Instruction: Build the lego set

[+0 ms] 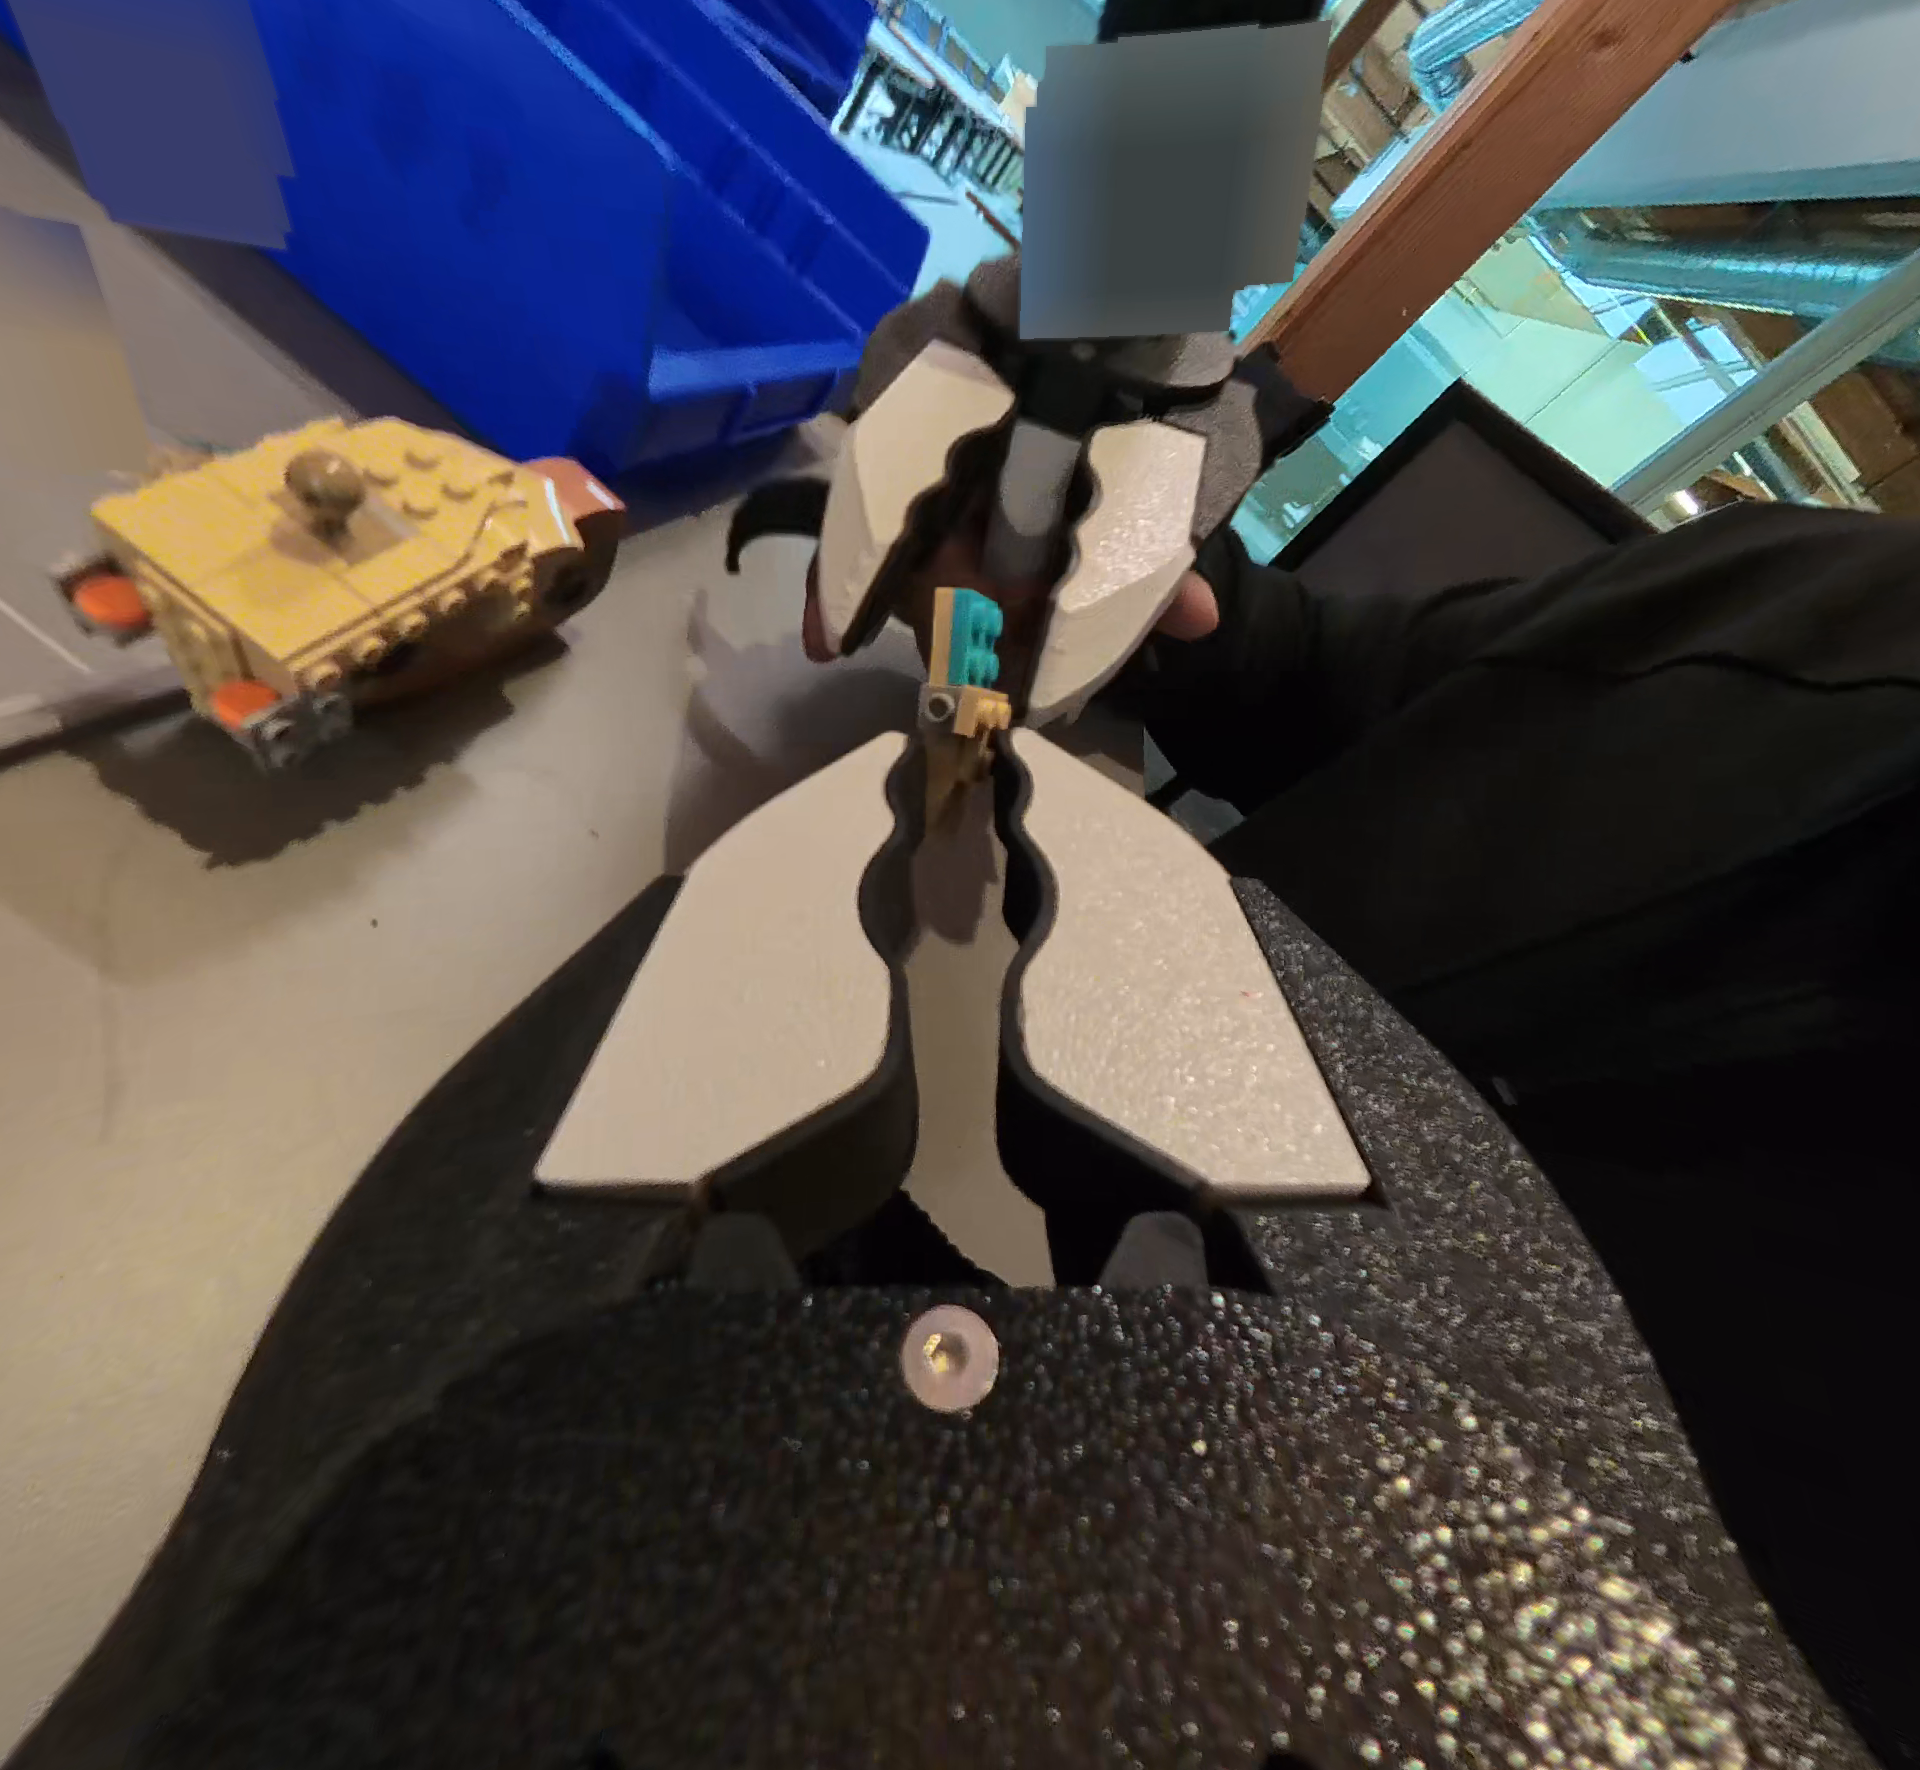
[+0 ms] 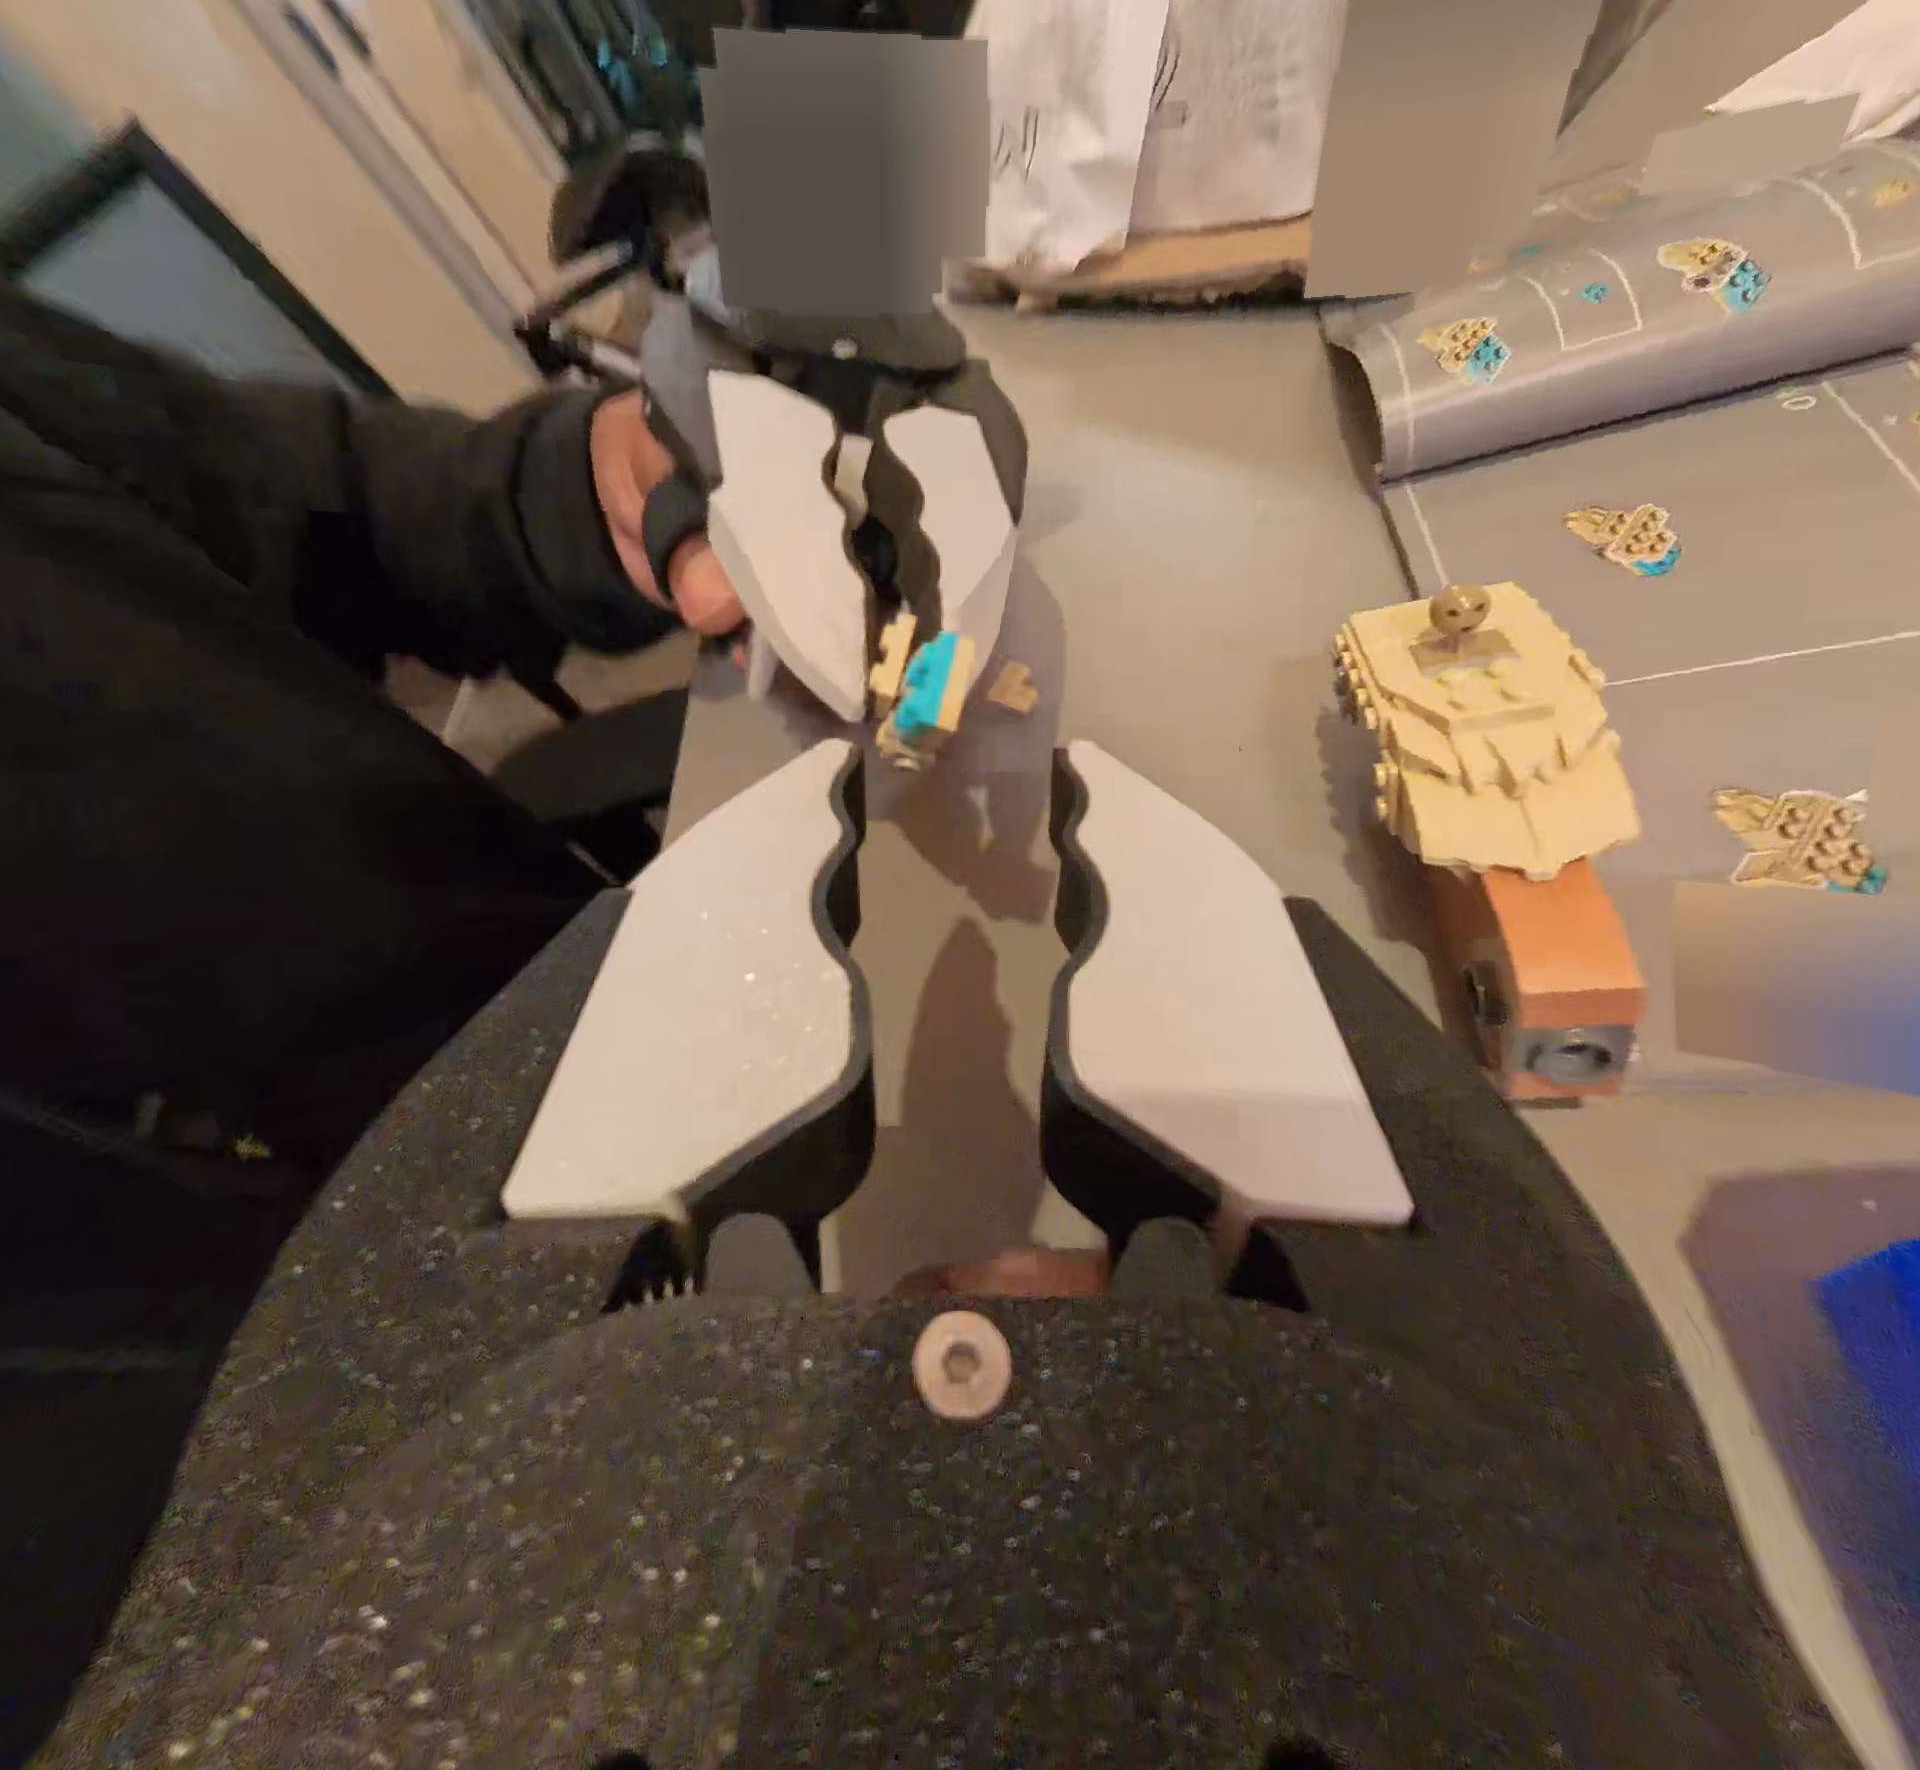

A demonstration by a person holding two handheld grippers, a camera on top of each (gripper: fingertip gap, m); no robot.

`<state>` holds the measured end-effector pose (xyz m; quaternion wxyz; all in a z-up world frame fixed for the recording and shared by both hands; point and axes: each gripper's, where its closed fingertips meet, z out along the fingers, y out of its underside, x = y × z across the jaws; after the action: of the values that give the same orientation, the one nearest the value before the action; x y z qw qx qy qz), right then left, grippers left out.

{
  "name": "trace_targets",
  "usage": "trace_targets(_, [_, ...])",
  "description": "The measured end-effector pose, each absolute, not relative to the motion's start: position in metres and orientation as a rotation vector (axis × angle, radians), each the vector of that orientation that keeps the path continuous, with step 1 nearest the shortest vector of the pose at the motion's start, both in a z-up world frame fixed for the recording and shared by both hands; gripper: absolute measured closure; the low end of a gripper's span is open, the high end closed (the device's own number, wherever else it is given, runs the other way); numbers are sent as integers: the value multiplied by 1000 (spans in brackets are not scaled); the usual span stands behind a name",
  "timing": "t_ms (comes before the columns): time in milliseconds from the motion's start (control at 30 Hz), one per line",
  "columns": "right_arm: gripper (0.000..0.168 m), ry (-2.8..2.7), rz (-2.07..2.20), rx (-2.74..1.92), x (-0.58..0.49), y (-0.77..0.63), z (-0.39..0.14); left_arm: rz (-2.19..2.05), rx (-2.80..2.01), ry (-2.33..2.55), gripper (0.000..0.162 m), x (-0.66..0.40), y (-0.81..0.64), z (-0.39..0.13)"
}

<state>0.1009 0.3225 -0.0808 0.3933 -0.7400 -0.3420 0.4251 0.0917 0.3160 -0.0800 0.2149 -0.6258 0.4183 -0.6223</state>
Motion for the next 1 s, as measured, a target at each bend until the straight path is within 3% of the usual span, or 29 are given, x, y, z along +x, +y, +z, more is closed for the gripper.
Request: trace_targets(1000, [153,-788,1011,-1704,89,325,-67,-1371,-1508,1260,150,95,321,-77])
